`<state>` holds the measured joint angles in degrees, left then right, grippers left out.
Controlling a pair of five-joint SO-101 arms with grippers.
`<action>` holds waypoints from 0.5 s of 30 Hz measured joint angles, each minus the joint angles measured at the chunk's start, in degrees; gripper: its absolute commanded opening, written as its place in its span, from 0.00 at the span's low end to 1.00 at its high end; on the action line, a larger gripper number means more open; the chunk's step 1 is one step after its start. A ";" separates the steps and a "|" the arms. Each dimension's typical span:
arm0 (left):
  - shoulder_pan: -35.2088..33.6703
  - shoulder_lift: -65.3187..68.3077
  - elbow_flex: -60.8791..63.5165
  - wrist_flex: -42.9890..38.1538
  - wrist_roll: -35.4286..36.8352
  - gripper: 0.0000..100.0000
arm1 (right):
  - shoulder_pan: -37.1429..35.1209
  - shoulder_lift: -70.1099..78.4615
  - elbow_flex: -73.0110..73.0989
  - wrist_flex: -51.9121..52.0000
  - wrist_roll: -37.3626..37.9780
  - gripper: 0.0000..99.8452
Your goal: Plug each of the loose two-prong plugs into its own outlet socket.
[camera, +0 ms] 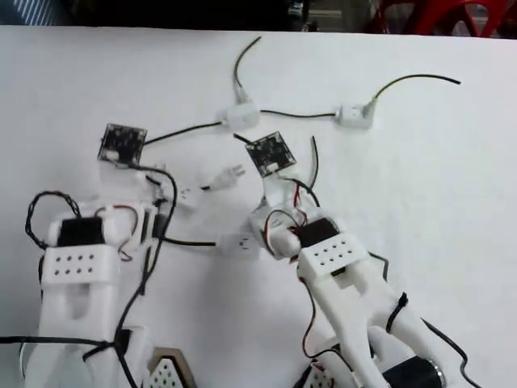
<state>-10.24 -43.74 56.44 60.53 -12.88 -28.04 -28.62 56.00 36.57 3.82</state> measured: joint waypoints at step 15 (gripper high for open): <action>-0.09 -1.49 6.77 -4.31 0.00 0.25 | -1.85 0.70 1.14 -1.58 3.96 0.02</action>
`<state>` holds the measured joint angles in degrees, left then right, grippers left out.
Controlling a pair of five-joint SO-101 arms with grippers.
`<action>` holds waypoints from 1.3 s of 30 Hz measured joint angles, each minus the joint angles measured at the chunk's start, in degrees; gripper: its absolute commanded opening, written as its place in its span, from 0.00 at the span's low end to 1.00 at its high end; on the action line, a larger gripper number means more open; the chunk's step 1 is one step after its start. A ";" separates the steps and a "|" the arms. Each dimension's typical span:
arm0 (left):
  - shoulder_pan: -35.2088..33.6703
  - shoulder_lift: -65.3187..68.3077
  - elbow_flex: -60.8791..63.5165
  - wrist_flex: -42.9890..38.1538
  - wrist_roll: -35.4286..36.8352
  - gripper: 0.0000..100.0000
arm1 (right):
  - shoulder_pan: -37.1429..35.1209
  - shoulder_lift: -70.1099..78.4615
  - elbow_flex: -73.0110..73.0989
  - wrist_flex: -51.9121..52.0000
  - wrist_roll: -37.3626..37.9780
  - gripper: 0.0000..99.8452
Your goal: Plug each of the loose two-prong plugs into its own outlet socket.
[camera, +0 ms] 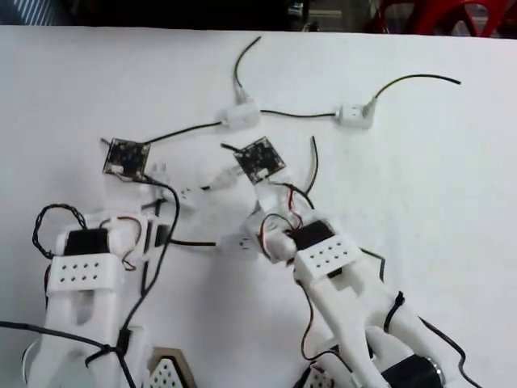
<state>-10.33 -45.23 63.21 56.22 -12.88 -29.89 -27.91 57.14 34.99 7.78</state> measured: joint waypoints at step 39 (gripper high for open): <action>0.00 0.00 0.18 0.00 0.00 0.25 | 0.70 11.96 1.32 -3.25 13.01 0.02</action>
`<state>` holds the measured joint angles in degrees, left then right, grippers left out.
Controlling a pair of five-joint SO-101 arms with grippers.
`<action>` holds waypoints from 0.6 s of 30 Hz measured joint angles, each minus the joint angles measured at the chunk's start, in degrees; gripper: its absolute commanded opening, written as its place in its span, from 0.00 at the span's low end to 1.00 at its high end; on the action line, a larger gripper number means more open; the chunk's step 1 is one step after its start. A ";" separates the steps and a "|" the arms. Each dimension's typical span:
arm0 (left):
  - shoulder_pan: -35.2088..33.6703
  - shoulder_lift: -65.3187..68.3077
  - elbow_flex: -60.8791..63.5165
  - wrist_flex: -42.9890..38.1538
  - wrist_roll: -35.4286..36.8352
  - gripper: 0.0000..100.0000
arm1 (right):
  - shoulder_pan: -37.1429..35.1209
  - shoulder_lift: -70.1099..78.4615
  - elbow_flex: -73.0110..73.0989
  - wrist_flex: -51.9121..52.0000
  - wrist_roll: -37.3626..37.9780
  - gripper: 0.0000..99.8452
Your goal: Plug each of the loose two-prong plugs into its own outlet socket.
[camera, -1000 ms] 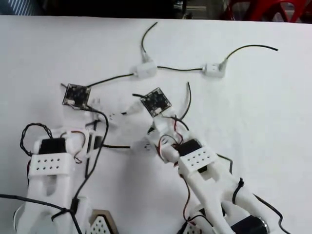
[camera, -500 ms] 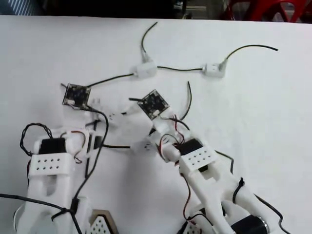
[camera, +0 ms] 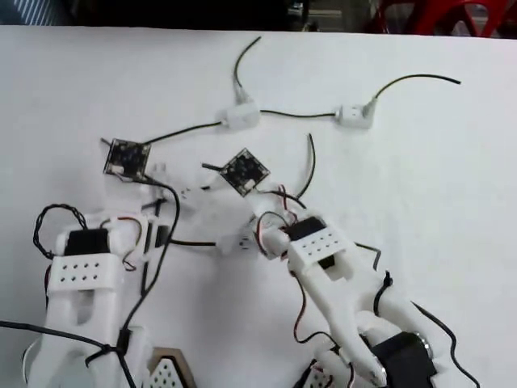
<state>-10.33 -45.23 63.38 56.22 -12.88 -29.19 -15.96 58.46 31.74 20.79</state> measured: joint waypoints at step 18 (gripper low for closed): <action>0.00 0.00 0.18 0.00 -0.09 0.25 | 16.00 1.49 -20.40 -2.11 -7.82 0.18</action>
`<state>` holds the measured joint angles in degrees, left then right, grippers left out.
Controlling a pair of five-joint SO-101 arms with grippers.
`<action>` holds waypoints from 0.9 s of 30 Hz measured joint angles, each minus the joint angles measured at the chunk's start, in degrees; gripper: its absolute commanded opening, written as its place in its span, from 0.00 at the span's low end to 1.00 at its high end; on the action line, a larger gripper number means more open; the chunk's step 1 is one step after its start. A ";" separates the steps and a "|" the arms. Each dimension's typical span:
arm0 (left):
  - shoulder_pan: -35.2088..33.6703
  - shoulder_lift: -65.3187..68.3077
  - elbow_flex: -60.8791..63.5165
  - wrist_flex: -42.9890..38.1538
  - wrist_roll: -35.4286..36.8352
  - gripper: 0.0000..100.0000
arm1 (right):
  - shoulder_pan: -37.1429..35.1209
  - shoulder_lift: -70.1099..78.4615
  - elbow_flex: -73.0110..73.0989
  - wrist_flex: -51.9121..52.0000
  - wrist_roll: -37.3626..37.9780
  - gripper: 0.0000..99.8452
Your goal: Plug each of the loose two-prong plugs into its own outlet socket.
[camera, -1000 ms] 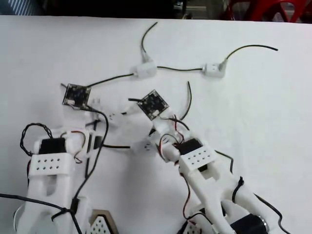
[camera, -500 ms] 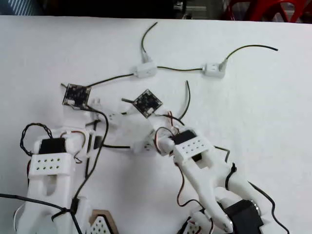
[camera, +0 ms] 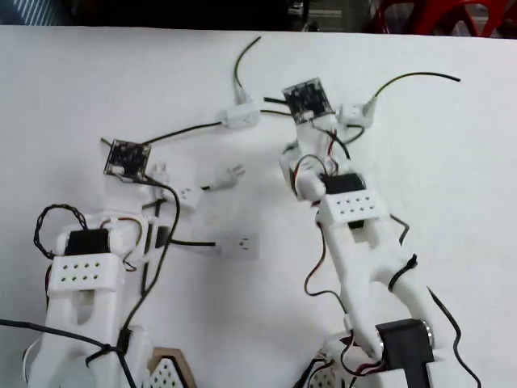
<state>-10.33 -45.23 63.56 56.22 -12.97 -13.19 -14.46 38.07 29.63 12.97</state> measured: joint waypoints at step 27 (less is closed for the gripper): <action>-26.11 0.00 -6.15 4.66 -3.34 0.25 | -18.11 20.75 -26.55 28.48 29.45 0.26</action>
<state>-36.44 -45.23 57.41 60.88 -16.31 -31.30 6.29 11.52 58.11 42.42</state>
